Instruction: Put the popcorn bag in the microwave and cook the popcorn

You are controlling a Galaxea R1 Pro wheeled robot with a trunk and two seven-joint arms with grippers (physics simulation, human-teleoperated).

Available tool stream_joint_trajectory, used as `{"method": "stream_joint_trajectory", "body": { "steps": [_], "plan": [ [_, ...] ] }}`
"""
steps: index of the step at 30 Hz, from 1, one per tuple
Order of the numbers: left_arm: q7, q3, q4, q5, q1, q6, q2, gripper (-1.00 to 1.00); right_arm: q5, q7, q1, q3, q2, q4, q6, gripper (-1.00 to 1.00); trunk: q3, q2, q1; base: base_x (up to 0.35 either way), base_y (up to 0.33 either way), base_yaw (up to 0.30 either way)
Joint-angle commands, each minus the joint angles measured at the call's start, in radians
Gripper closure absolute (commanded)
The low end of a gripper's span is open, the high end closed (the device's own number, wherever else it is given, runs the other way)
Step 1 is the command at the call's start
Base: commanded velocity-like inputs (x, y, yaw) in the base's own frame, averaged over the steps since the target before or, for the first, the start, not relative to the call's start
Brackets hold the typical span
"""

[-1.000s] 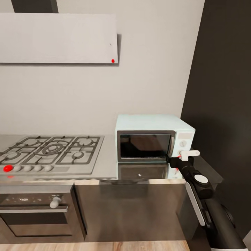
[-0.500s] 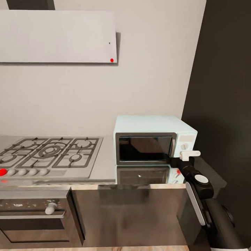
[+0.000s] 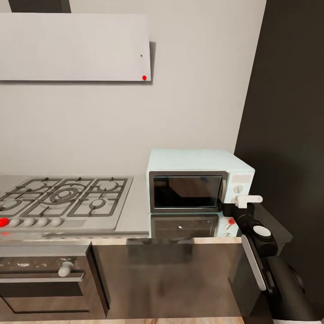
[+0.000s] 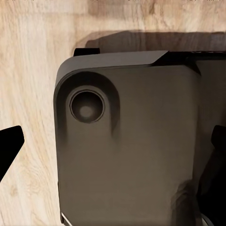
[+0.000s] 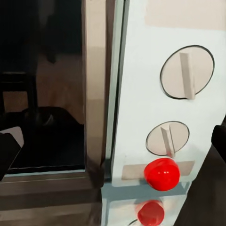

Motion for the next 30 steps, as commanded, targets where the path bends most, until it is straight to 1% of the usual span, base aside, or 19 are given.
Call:
{"method": "stream_joint_trajectory", "body": {
  "steps": [1, 7, 19, 26, 30],
  "plan": [
    [0.001, 0.000, 0.001, 0.000, -0.001, -0.004, 0.000, -1.00, -0.002, -0.005, -0.001, 0.001, -0.001, -0.001, 0.005, -1.00, -0.001, -0.001, 0.000, 0.000, 0.000, 0.000],
    [0.001, 0.000, 0.001, 0.000, 0.000, -0.003, -0.001, -1.00, -0.002, -0.004, -0.001, 0.007, -0.001, -0.001, 0.005, -1.00, -0.001, -0.001, 0.000, 0.056, 0.000, 0.000],
    [0.001, 0.000, 0.001, 0.000, -0.001, -0.004, -0.001, -1.00, 0.000, -0.003, -0.001, 0.012, 0.001, 0.000, 0.005, -1.00, -0.001, -0.001, 0.000, 0.002, 0.000, 0.000],
    [0.001, -0.001, 0.001, 0.000, -0.001, -0.002, 0.000, -1.00, 0.001, -0.002, -0.001, 0.012, 0.015, 0.000, 0.005, -1.00, -0.001, -0.001, 0.000, 0.062, 0.000, 0.000],
    [0.001, -0.001, 0.001, 0.000, 0.000, -0.003, 0.000, -1.00, 0.001, -0.002, -0.001, 0.011, 0.016, 0.000, 0.005, -1.00, -0.001, -0.001, 0.000, 0.037, 0.000, 0.000]
  ]
}}
